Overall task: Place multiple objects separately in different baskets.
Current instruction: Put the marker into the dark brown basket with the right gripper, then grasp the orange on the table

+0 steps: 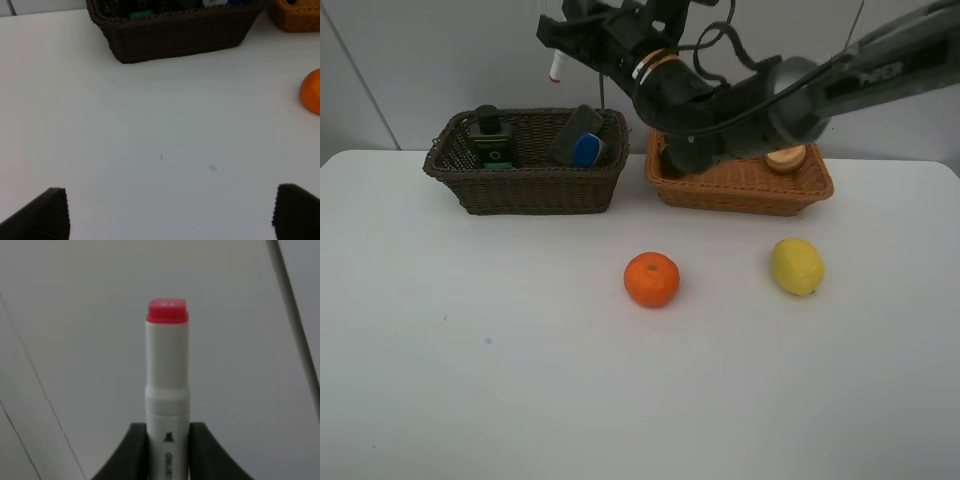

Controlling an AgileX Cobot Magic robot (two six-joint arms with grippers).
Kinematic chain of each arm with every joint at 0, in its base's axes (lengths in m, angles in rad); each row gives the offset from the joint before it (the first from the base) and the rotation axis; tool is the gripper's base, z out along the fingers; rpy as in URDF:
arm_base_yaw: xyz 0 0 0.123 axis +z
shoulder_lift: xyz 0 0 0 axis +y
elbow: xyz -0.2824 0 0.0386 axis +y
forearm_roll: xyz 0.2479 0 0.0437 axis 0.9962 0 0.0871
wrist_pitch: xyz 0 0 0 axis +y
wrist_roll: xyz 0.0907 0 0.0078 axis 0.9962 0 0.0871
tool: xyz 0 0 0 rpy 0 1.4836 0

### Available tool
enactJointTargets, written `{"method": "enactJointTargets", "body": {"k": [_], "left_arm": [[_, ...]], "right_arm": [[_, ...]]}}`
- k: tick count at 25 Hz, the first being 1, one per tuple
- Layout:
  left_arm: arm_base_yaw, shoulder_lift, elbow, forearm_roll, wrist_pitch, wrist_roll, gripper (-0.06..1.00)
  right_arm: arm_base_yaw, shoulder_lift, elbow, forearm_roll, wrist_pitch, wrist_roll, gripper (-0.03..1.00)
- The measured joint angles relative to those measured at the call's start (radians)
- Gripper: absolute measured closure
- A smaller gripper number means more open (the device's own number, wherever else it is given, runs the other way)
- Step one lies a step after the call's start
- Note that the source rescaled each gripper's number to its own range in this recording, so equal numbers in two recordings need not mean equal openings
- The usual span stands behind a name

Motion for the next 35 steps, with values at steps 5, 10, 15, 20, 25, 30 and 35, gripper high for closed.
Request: {"method": "enactJointTargets", "body": {"k": [5,10,15,20,25,30,35], "left_arm": [[0.000,0.000,0.000,0.000,0.000,0.000,-0.06],[0.000,0.000,0.000,0.000,0.000,0.000,-0.06],[0.000,0.000,0.000,0.000,0.000,0.000,-0.06],[0.000,0.000,0.000,0.000,0.000,0.000,-0.06],[0.000,0.000,0.000,0.000,0.000,0.000,-0.06],[0.000,0.000,0.000,0.000,0.000,0.000,-0.06],[0.000,0.000,0.000,0.000,0.000,0.000,-0.06]], "right_arm": [[-0.003,0.137,-0.179,0.000,0.163,0.000,0.96],[-0.014,0.217,-0.269,-0.003,0.320,0.000,0.51],[-0.022,0.205,-0.276,0.003,0.426,-0.001,0.10],[-0.022,0.106,-0.276,0.003,0.697,-0.063,0.06],[-0.023,-0.102,-0.280,0.003,1.155,-0.082,0.05],[-0.023,-0.244,-0.283,0.003,1.626,-0.079,0.05],[-0.023,-0.271,-0.283,0.001,1.960,-0.106,0.05]]}}
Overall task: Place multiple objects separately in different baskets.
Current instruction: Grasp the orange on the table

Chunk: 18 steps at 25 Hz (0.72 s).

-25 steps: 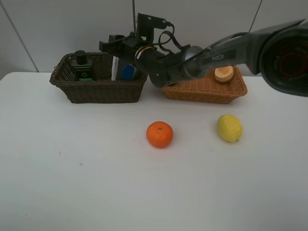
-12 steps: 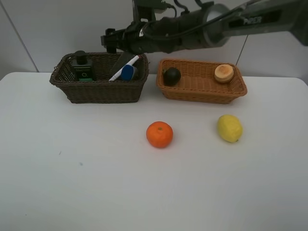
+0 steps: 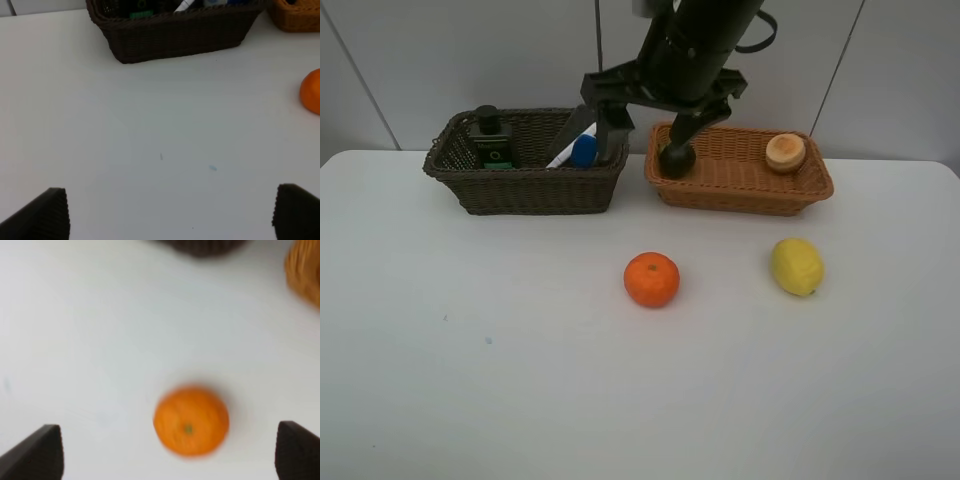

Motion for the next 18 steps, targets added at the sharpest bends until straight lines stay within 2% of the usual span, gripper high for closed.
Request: {"method": "enactJointTargets", "body": {"k": [3,7,10,18], "left_arm": [[0.000,0.000,0.000,0.000,0.000,0.000,-0.06],[0.000,0.000,0.000,0.000,0.000,0.000,-0.06],[0.000,0.000,0.000,0.000,0.000,0.000,-0.06],[0.000,0.000,0.000,0.000,0.000,0.000,-0.06]], "right_arm": [[0.000,0.000,0.016,0.000,0.074,-0.019,0.05],[0.000,0.000,0.075,0.000,0.069,-0.026,0.05],[0.000,0.000,0.146,0.000,0.011,-0.040,0.05],[0.000,0.012,0.274,0.005,-0.231,-0.045,0.05]]}}
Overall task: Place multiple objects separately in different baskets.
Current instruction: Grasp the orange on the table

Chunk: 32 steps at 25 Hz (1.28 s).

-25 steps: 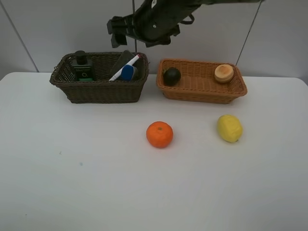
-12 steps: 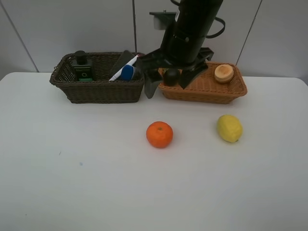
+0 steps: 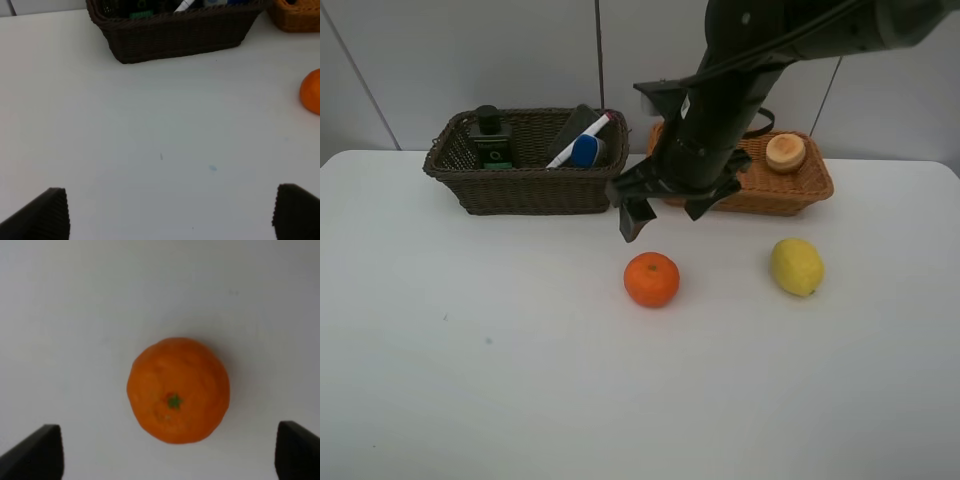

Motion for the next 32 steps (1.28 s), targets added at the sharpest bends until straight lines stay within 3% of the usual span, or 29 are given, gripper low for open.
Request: {"method": "enactJointTargets", "body": {"k": [11,17,23,32], "left_arm": [[0.000,0.000,0.000,0.000,0.000,0.000,-0.06],[0.000,0.000,0.000,0.000,0.000,0.000,-0.06],[0.000,0.000,0.000,0.000,0.000,0.000,-0.06],[0.000,0.000,0.000,0.000,0.000,0.000,-0.06]], "right_arm": [[0.000,0.160,0.003,0.001,-0.050,-0.033,0.05],[0.000,0.168,0.003,0.002,-0.072,-0.048,0.04],[0.000,0.168,0.003,0.002,-0.076,-0.063,-0.03],[0.000,0.212,0.003,0.001,-0.083,-0.063,-0.03]]}}
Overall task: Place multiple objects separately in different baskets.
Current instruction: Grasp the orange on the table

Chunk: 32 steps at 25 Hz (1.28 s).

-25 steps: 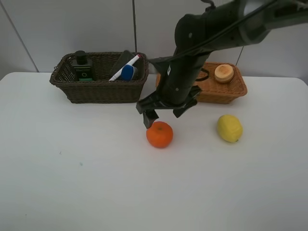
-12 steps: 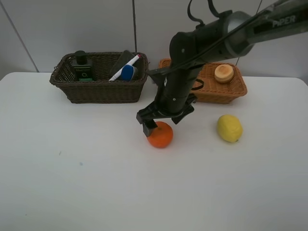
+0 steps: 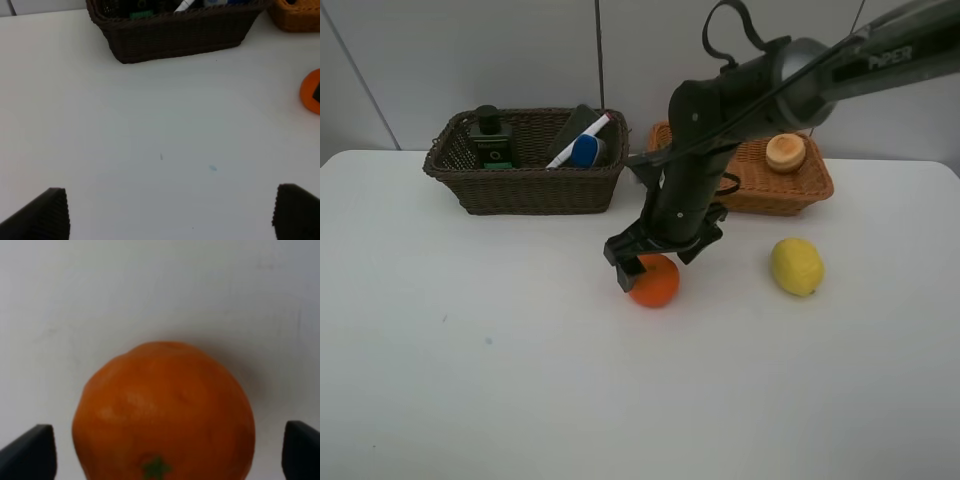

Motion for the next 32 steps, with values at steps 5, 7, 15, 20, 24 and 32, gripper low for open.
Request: {"method": "enactJointTargets", "body": {"k": [5,7,15,20,24,32], "left_arm": [[0.000,0.000,0.000,0.000,0.000,0.000,-0.06],[0.000,0.000,0.000,0.000,0.000,0.000,-0.06],[0.000,0.000,0.000,0.000,0.000,0.000,-0.06],[0.000,0.000,0.000,0.000,0.000,0.000,-0.06],[0.000,0.000,0.000,0.000,0.000,0.000,-0.06],[0.000,0.000,0.000,0.000,0.000,0.000,-0.06]], "right_arm": [[0.000,0.037,0.000,-0.002,-0.024,0.000,-0.03],[0.000,0.053,0.000,-0.003,-0.035,0.000,-0.03],[0.001,0.070,0.000,-0.006,-0.048,0.000,-0.03],[0.001,0.070,0.000,-0.006,-0.028,0.000,0.02],[0.001,0.070,0.000,-0.006,0.006,0.000,0.25],[0.001,0.047,-0.010,-0.006,0.035,0.000,0.25]]}}
